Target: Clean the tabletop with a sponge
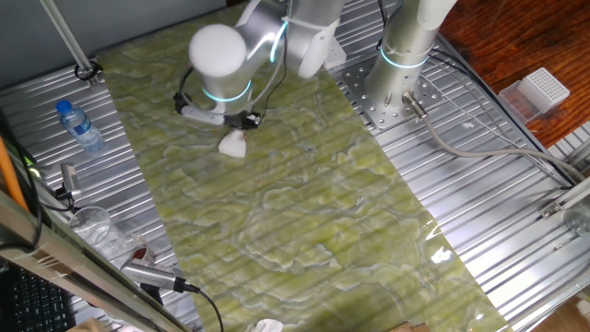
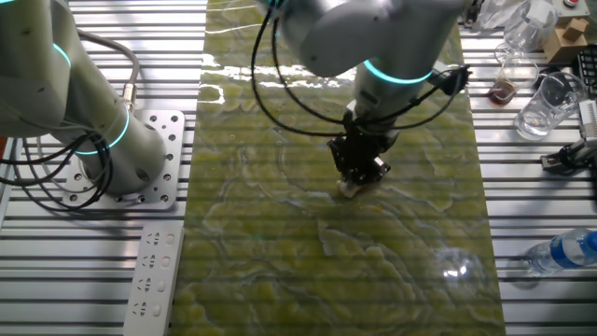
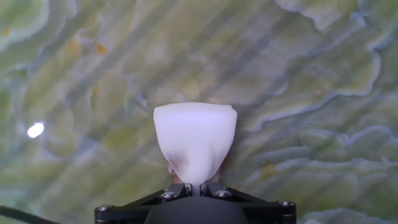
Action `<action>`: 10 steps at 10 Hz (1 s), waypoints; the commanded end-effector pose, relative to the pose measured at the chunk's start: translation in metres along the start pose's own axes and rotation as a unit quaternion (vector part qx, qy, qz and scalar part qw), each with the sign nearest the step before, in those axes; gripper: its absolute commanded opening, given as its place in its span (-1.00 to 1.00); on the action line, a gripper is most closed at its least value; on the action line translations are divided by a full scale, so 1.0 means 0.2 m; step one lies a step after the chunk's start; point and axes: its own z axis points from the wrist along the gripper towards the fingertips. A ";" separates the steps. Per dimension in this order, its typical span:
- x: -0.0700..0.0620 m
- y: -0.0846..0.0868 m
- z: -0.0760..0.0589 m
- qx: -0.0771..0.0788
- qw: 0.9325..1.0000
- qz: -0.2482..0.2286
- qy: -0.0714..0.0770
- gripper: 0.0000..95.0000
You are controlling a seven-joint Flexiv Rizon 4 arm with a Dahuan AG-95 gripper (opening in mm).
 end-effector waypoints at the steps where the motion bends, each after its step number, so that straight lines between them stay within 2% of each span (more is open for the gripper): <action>1: 0.03 -0.02 0.02 0.018 0.999 -0.025 -0.013 -1.00; 3: 0.05 -0.03 0.04 0.029 0.999 -0.040 -0.020 -1.00; 6: 0.07 -0.05 0.04 0.048 0.997 -0.052 -0.019 -1.00; 8: 0.08 -0.11 0.03 0.057 0.996 -0.067 -0.016 -1.00; 10: 0.10 -0.16 0.04 0.059 0.995 -0.071 -0.024 -1.00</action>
